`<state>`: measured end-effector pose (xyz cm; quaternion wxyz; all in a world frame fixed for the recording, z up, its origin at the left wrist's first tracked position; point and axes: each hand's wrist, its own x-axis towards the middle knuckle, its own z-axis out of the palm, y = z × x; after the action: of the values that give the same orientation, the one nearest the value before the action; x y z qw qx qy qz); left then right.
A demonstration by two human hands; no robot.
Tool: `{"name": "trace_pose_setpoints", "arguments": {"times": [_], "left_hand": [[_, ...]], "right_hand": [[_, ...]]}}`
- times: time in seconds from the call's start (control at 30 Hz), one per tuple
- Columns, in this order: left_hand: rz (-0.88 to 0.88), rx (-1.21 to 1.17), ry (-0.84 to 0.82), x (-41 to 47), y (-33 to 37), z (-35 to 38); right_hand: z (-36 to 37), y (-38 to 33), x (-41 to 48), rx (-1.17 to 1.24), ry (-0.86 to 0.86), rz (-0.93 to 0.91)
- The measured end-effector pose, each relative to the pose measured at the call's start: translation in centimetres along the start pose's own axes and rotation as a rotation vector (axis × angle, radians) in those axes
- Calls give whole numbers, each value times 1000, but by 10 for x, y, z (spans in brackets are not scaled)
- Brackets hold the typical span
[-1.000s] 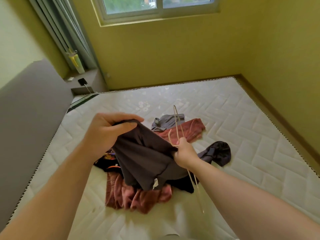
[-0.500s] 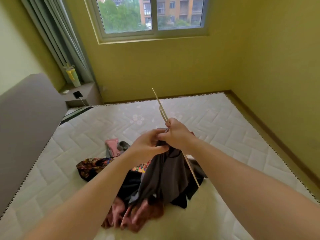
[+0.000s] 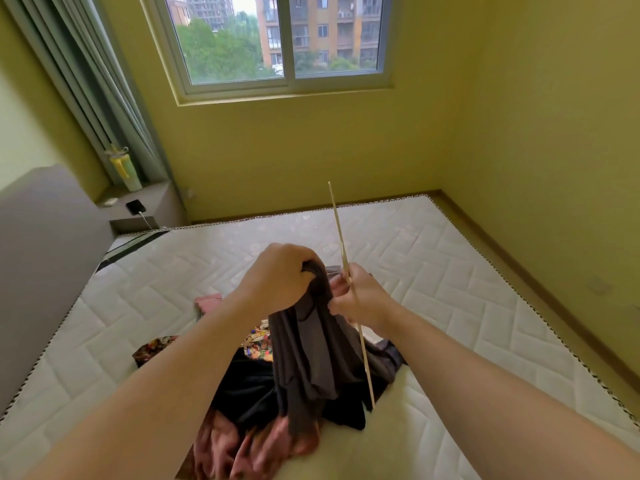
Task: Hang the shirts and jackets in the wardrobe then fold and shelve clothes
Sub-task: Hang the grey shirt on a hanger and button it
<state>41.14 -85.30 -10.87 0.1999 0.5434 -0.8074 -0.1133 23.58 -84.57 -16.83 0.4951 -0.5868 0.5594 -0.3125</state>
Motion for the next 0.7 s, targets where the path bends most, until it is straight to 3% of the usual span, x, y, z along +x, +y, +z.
{"name": "trace_pose_setpoints", "arguments": {"times": [0.2,0.33,0.43,0.57,0.7], "left_hand": [[-30,-259,245,-7,21,-38],[-143,-415,325,-12,11,-46],[-309,-484,315,-15,-9,-42],[-501,-584,169,-16,-24,-30],[-400,-671,-245,-28,-17,-9]], "right_hand": [[21,29,-2,-110,5,100],[24,21,1,-359,237,137],[11,5,3,-484,296,74],[-7,-21,2,-260,315,-60],[-16,-46,4,-209,287,-153]]}}
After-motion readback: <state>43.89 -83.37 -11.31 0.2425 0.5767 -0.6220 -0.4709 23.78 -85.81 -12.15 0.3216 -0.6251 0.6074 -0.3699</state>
